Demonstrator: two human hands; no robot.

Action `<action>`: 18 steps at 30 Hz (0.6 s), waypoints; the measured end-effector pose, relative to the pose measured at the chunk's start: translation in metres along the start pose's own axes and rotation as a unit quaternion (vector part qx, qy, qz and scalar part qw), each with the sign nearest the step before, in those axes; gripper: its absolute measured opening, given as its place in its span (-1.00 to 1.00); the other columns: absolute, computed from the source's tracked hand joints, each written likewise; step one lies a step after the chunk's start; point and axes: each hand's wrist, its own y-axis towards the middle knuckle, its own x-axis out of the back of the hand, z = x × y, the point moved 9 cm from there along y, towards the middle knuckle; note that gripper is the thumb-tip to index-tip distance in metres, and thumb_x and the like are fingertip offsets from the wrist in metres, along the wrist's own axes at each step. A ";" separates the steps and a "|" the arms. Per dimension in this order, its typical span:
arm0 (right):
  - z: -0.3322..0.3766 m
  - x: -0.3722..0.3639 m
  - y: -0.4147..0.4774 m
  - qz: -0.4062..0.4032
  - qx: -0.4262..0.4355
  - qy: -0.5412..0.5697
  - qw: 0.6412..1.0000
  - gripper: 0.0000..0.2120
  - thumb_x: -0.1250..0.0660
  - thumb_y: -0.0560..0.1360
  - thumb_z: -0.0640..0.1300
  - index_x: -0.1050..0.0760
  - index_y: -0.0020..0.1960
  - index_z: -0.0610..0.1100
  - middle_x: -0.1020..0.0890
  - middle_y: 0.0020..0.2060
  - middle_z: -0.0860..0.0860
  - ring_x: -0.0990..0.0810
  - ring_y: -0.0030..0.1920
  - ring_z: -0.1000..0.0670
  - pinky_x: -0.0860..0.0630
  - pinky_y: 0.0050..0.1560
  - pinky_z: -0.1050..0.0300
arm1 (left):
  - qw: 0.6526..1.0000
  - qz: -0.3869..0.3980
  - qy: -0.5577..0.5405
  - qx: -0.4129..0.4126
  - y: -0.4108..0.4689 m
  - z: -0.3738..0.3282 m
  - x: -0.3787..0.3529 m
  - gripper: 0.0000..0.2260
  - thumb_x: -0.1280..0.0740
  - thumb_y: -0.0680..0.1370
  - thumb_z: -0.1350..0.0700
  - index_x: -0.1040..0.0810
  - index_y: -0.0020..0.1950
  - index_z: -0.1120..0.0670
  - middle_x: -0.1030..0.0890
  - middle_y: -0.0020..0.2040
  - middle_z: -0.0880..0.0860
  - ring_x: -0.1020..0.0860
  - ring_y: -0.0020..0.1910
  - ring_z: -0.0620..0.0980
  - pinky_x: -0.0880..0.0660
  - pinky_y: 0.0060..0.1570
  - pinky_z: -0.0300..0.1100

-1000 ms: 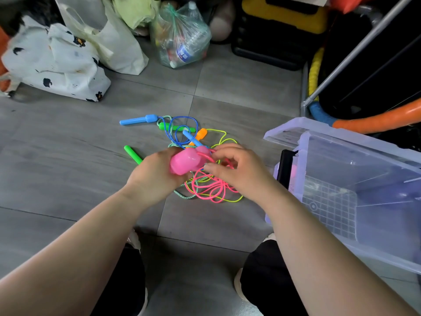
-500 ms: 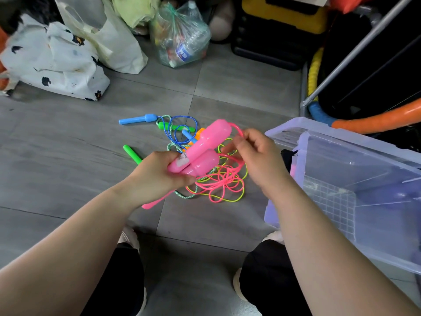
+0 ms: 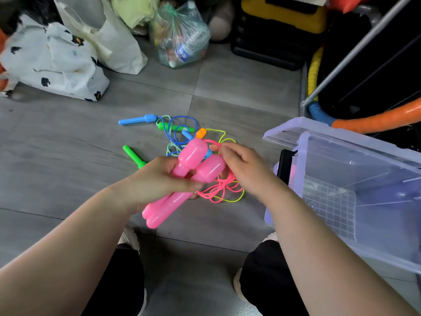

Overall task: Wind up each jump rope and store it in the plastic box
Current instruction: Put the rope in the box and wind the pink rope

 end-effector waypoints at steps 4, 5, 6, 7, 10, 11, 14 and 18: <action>0.003 0.003 -0.002 -0.016 0.003 0.048 0.999 -0.74 -0.09 0.57 -0.04 -0.52 0.07 -0.05 -0.54 -0.24 0.11 -0.48 -0.27 0.24 -0.38 -0.21 0.47 | 0.994 0.004 -0.109 -0.003 -0.003 -0.004 -0.002 -0.80 -0.36 0.23 0.14 -0.56 -0.16 0.09 -0.67 -0.34 -0.03 -0.65 -0.28 -0.09 -0.55 -0.31 -0.32; 0.004 0.003 -0.002 -0.019 0.005 0.059 0.998 -0.77 -0.08 0.57 -0.03 -0.51 0.01 -0.03 -0.54 -0.27 0.12 -0.49 -0.31 0.26 -0.39 -0.21 0.46 | 0.991 0.002 -0.135 -0.007 -0.004 -0.007 -0.001 -0.80 -0.35 0.24 0.16 -0.56 -0.15 0.10 -0.67 -0.34 -0.02 -0.66 -0.30 -0.07 -0.55 -0.36 -0.31; 0.004 0.002 -0.002 -0.020 0.004 0.077 0.997 -0.79 -0.08 0.57 -0.05 -0.48 -0.05 -0.02 -0.54 -0.31 0.11 -0.50 -0.36 0.27 -0.41 -0.23 0.46 | 0.986 -0.007 -0.169 -0.013 -0.005 -0.010 0.001 -0.81 -0.33 0.25 0.17 -0.55 -0.15 0.11 -0.66 -0.37 -0.01 -0.66 -0.35 -0.06 -0.54 -0.40 -0.31; 0.001 0.000 -0.002 -0.018 0.001 0.093 0.996 -0.81 -0.08 0.57 -0.06 -0.45 -0.10 -0.01 -0.54 -0.34 0.09 -0.50 -0.41 0.27 -0.44 -0.23 0.43 | 0.978 -0.023 -0.206 -0.023 -0.005 -0.014 0.005 -0.83 -0.32 0.25 0.18 -0.53 -0.17 0.13 -0.64 -0.42 0.00 -0.64 -0.41 -0.06 -0.53 -0.45 -0.31; -0.014 -0.012 -0.001 0.007 -0.013 -0.081 0.997 -0.82 -0.13 0.56 -0.08 -0.45 -0.16 -0.02 -0.54 -0.35 0.01 -0.52 -0.32 0.06 -0.53 -0.08 0.04 | 0.959 -0.109 -0.262 -0.029 -0.004 -0.012 0.025 -0.88 -0.40 0.31 0.27 -0.50 -0.23 0.15 -0.57 -0.51 -0.01 -0.57 -0.54 -0.11 -0.50 -0.52 -0.33; -0.021 -0.021 -0.003 0.038 -0.029 -0.193 0.980 -0.85 -0.12 0.55 -0.12 -0.46 -0.10 -0.07 -0.57 -0.26 -0.05 -0.54 -0.21 -0.05 -0.51 -0.05 0.01 | 0.964 -0.142 -0.226 -0.016 -0.004 -0.006 0.031 -0.88 -0.42 0.35 0.27 -0.49 -0.24 0.14 -0.56 -0.49 -0.01 -0.56 -0.53 -0.10 -0.49 -0.51 -0.33; -0.030 -0.047 -0.016 0.121 -0.043 -0.439 0.889 -0.76 -0.12 0.51 -0.27 -0.40 0.16 -0.18 -0.57 0.08 -0.14 -0.54 0.09 -0.16 -0.38 -0.08 0.13 | 0.975 -0.209 0.072 0.023 -0.003 0.004 0.044 -0.85 -0.40 0.43 0.16 -0.48 -0.31 0.11 -0.56 -0.41 0.05 -0.56 -0.39 0.01 -0.45 -0.38 -0.24; -0.014 -0.079 -0.041 0.216 -0.007 -0.476 0.853 -0.70 -0.12 0.51 -0.32 -0.41 0.22 -0.23 -0.53 0.12 -0.18 -0.49 0.18 -0.19 -0.40 0.01 0.06 | 0.916 -0.041 0.394 0.061 0.004 0.020 0.005 -0.89 -0.31 0.46 0.07 -0.47 -0.24 0.06 -0.64 -0.19 0.11 -0.62 -0.18 0.04 -0.48 -0.18 -0.16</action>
